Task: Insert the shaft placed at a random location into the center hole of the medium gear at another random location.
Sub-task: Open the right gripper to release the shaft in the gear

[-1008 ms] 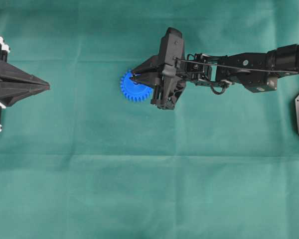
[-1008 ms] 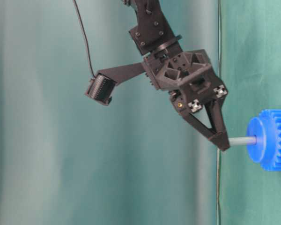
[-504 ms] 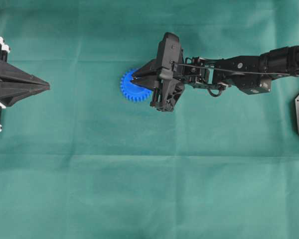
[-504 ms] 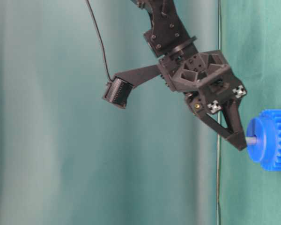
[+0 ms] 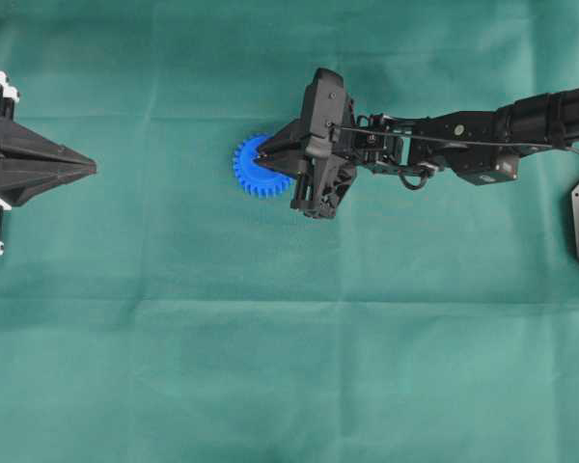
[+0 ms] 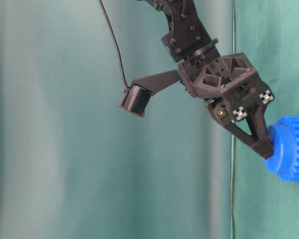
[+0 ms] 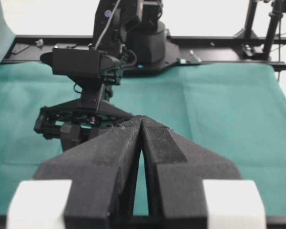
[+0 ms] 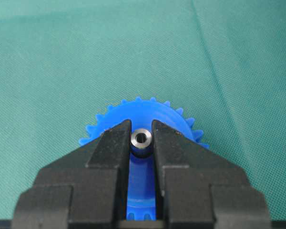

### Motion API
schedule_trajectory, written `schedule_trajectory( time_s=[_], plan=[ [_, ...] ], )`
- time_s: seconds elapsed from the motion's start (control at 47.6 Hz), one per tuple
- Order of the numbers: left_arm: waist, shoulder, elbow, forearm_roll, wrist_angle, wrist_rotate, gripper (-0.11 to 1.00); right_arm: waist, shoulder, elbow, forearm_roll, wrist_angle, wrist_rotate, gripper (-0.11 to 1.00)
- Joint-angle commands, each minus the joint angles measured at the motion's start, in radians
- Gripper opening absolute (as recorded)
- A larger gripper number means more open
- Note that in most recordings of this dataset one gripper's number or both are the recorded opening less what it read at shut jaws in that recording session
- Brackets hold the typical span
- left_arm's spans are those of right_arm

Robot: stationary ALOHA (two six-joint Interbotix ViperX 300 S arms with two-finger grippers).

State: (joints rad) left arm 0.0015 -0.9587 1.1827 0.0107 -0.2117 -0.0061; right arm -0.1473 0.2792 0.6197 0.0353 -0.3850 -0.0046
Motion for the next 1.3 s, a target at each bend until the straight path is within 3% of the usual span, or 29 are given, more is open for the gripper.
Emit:
schedule_trajectory(
  time_s=[0.0, 0.336, 0.399, 0.546, 0.609, 0.777, 1.28],
  plan=[
    [-0.002, 0.008, -0.023, 0.002, -0.008, 0.000, 0.00, 0.003, -0.014, -0.009, 0.003, -0.011, 0.009, 0.13],
    [0.000, 0.008, -0.023, 0.002, -0.005, 0.000, 0.00, 0.003, -0.014, -0.008, 0.002, -0.011, 0.009, 0.17],
    [0.000, 0.008, -0.023, 0.002, -0.005, 0.000, 0.00, 0.003, -0.017, -0.008, 0.002, -0.011, 0.009, 0.31],
    [0.000, 0.008, -0.023, 0.002, -0.005, 0.000, 0.00, 0.003, -0.035, -0.006, 0.002, -0.006, 0.008, 0.75],
    [0.000, 0.008, -0.023, 0.002, -0.005, 0.000, 0.00, 0.003, -0.048, -0.006, 0.002, -0.006, 0.006, 0.87],
    [-0.002, 0.009, -0.025, 0.002, -0.005, 0.000, 0.00, 0.003, -0.092, 0.006, 0.002, -0.005, 0.006, 0.78],
    [-0.002, 0.008, -0.025, 0.002, -0.006, 0.000, 0.00, 0.003, -0.239, 0.078, 0.002, 0.005, 0.005, 0.79]
  ],
)
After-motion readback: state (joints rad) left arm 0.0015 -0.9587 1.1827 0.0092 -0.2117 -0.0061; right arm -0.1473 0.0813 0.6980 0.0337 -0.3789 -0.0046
